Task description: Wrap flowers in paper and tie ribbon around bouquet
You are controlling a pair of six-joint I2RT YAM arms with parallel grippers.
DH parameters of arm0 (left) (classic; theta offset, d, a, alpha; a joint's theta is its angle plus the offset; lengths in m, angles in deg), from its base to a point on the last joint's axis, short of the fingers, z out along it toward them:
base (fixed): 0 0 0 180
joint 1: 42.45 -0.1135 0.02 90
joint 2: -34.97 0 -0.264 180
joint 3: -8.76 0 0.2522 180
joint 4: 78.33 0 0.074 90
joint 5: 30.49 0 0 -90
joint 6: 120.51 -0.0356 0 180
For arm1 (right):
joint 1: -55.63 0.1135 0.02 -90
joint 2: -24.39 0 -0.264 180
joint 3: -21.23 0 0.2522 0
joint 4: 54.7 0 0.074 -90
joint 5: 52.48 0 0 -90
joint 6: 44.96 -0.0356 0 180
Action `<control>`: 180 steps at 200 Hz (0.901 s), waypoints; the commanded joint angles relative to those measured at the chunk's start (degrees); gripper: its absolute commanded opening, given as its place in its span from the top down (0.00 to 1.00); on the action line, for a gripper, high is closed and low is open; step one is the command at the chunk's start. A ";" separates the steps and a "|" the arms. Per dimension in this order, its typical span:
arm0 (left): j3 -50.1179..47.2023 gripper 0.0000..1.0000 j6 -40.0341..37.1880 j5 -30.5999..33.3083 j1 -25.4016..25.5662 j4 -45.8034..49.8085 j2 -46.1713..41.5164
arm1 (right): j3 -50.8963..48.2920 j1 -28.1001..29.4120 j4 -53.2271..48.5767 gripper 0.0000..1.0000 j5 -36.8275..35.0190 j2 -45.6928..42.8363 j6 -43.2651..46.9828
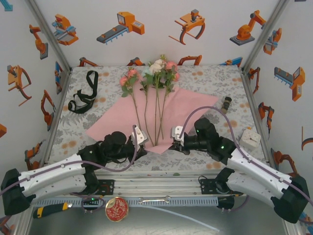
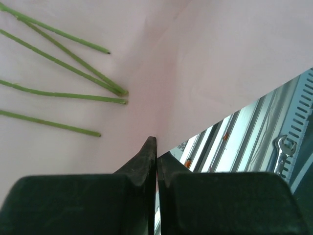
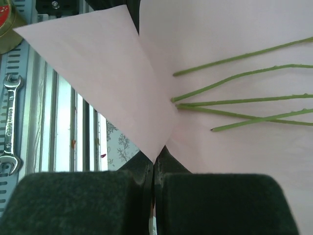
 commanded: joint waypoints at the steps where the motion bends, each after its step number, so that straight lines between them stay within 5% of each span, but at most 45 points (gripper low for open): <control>1: -0.78 0.82 1.38 5.69 0.25 -2.22 2.94 | 1.79 0.08 -1.14 0.91 -4.81 4.75 0.64; 29: -1.65 0.80 0.78 11.43 0.13 -4.95 5.80 | 6.74 -0.62 -1.18 0.79 -6.70 15.79 2.56; 68: -2.33 0.79 1.30 9.69 0.08 -8.13 8.90 | 9.84 -3.45 -5.70 0.45 -7.91 22.38 3.50; 117: -3.35 0.48 3.09 7.28 -0.66 -12.24 13.91 | 11.09 -6.89 -6.53 0.41 -13.84 26.11 -1.20; 135: -3.06 0.51 3.78 7.98 -1.01 -12.82 16.31 | 13.48 -6.89 -7.59 0.43 -13.34 30.32 -3.52; 162: -3.53 0.75 6.16 14.74 -1.76 -10.81 18.20 | 16.98 -6.98 -8.10 0.51 -14.41 35.59 -7.99; 180: -4.85 0.81 8.01 16.17 -3.02 -10.84 18.54 | 17.92 -7.15 -6.71 0.49 -13.96 37.54 -10.28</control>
